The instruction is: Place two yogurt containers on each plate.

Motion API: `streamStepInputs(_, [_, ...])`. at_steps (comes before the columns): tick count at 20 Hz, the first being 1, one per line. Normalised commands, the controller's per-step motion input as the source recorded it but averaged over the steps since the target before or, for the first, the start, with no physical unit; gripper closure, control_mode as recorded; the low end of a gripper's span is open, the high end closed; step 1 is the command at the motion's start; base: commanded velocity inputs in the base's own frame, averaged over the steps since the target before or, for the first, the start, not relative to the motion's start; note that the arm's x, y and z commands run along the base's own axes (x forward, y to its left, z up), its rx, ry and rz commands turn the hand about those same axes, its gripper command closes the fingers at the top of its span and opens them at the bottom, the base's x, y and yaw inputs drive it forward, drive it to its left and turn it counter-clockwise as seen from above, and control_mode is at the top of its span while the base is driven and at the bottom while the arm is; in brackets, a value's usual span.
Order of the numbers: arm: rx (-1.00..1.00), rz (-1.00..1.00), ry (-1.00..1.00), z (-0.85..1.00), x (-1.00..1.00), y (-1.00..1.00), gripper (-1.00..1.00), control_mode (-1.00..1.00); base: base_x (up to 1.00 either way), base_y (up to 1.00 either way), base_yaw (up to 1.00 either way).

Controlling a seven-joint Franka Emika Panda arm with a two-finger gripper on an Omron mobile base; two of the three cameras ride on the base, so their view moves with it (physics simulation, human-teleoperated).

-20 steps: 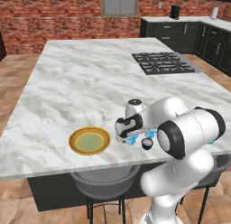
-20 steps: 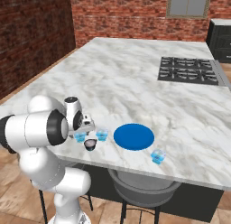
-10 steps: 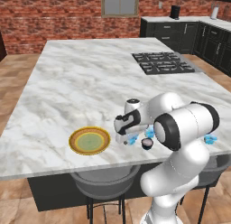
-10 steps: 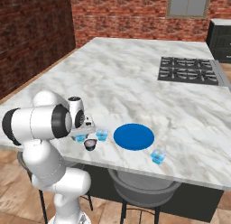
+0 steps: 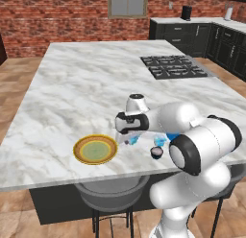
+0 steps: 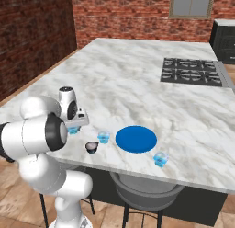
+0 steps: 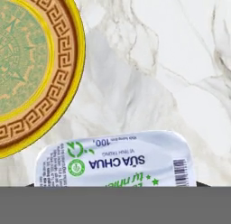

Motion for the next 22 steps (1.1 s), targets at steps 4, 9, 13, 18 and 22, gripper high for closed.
streamStepInputs(4, [0.0,0.0,-0.07,0.25,-0.12,1.0,1.0,-1.0,0.0,0.0,0.0])
streamStepInputs(9, [0.01,0.0,0.02,0.05,-0.09,0.96,1.0,-1.0,0.0,0.0,0.0])
streamStepInputs(13, [0.05,0.0,0.03,0.08,-0.14,0.79,1.0,-1.0,0.0,0.0,0.0])
streamStepInputs(18, [0.01,0.0,0.0,0.08,0.0,0.65,1.0,-1.0,0.0,0.0,0.0])
streamStepInputs(22, [0.0,0.0,0.03,-0.17,0.0,0.33,1.0,-1.0,0.0,0.0,0.0])
